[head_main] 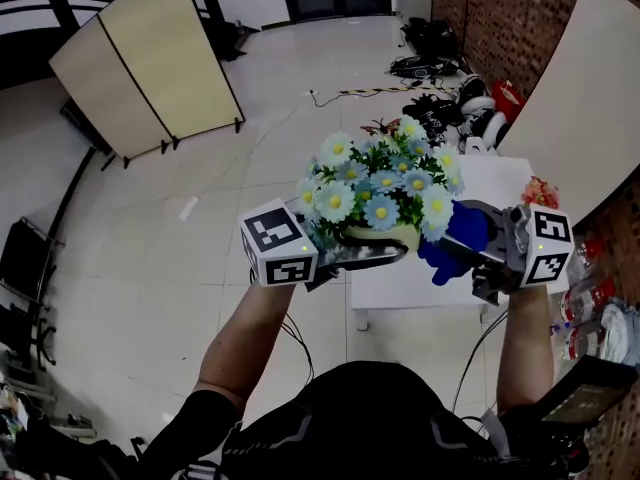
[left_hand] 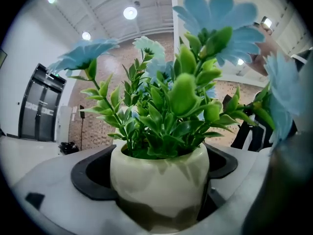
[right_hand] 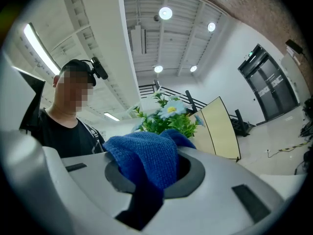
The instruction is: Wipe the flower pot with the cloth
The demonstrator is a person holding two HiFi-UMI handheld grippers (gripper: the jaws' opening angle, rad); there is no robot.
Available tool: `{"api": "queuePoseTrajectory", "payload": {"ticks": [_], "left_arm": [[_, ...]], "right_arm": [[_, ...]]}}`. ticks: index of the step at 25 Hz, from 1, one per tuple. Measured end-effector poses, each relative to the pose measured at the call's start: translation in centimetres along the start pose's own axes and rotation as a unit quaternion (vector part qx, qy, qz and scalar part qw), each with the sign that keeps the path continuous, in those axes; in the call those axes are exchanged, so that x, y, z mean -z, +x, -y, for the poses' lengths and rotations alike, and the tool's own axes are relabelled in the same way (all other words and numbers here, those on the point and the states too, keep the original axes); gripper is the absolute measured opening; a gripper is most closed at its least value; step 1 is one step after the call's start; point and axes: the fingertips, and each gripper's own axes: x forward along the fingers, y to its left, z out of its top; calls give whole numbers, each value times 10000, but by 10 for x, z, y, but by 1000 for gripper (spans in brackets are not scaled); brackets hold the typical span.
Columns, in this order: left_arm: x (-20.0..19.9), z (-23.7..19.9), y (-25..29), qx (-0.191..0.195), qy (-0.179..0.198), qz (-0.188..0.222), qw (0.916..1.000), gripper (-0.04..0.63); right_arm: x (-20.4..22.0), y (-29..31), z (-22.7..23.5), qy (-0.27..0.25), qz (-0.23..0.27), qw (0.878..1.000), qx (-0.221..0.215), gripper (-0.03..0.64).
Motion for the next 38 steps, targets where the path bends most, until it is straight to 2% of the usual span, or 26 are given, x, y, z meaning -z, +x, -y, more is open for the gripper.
{"api": "queuePoseTrajectory", "payload": {"ticks": [8,12,16,19,22,25,27,34,38], "left_arm": [[-2,4,4,291,-202,119,9993,546],[10,22,20,385,-96,86,9992,546],[9,11,15,323,-57,72,9994,546],[9,-4,6,109,-270,178,9994,546],[8,-9,3,-133,-363,307,9988,546],[2,-8,3,-276,-291,441,9982,545],[-2,-3,5,-300,-278,518,9978,545],[-11,6,0,9,-287,428,9987,545],[-11,14,6,181,-394,396,9983,545]], "right_arm": [[2,19,-31,-66,-1,9990,435,75],[14,2,-44,-117,7,9984,554,75],[14,7,-38,-204,-10,9972,718,75],[11,1,-38,-355,264,9937,1034,75],[20,-27,-37,-549,582,9811,1762,75],[45,-40,-29,-911,317,9617,2566,75],[62,-38,-27,-1137,78,9488,2945,75],[76,-3,-7,-1499,-485,9251,3456,75],[75,-5,6,-1525,-631,9204,3543,75]]}}
